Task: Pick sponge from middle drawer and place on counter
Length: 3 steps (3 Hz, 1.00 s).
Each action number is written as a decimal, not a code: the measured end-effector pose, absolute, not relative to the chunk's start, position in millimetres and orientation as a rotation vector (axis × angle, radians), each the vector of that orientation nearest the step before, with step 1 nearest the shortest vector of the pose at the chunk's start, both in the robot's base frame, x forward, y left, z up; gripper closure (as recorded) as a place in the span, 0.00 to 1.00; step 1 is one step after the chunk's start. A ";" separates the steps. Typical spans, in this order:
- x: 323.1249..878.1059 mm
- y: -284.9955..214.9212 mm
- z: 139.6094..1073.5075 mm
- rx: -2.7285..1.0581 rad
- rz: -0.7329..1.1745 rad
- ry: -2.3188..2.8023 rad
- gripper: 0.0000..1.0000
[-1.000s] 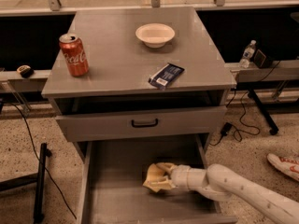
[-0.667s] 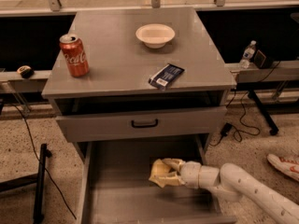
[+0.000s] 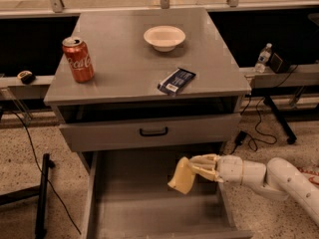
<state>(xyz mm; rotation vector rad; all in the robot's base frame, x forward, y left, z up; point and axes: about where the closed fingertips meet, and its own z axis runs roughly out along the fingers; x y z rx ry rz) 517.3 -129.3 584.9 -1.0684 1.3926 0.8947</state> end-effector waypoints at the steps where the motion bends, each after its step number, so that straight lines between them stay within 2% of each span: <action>1: 504.3 -125.7 595.4 -1.102 0.942 1.350 1.00; 3: 505.1 -133.4 621.7 -1.108 0.961 1.286 1.00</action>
Offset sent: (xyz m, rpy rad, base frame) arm -0.0130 0.0036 0.0105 0.0184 -0.0087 0.0580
